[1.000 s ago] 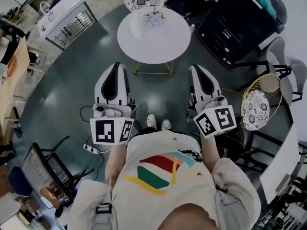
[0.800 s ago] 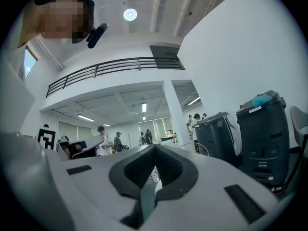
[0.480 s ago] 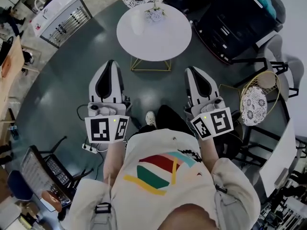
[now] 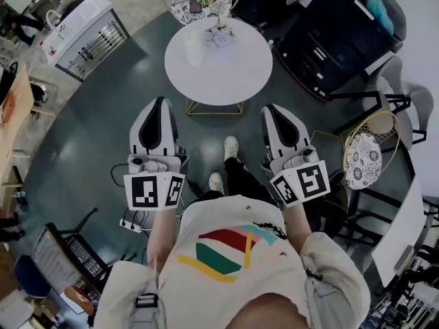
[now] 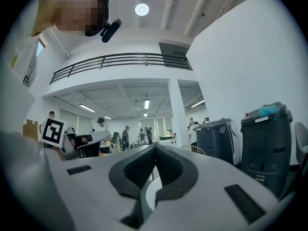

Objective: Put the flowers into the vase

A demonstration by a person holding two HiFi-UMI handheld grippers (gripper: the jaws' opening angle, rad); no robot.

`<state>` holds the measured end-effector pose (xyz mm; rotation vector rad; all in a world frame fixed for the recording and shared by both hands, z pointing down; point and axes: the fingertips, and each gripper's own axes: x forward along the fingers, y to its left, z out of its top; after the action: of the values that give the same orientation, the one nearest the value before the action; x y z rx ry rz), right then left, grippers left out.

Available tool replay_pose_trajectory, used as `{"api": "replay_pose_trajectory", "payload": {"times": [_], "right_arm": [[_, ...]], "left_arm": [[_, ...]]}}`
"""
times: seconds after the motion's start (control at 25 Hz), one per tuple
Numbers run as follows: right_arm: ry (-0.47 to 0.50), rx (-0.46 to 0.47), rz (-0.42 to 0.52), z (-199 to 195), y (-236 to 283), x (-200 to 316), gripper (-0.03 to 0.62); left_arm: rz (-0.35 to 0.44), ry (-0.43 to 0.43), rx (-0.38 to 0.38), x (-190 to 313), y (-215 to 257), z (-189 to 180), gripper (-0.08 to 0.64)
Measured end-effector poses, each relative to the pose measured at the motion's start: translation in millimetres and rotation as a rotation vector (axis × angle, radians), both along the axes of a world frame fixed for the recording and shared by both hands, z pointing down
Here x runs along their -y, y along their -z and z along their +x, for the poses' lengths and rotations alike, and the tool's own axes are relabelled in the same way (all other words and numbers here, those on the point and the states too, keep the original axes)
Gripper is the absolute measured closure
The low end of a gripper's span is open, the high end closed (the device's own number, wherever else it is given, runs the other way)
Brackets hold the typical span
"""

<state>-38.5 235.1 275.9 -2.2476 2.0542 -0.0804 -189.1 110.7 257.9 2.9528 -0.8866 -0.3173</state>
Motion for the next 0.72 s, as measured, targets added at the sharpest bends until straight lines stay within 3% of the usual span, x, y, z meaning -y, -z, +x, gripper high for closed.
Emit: {"api": "replay_pose_trajectory", "payload": {"times": [0.72], "right_arm": [[0.067,-0.071,0.001,155,-6,146,0.584]], "left_arm": [[0.059,0.08,0.008,138,3,136,0.555]]}}
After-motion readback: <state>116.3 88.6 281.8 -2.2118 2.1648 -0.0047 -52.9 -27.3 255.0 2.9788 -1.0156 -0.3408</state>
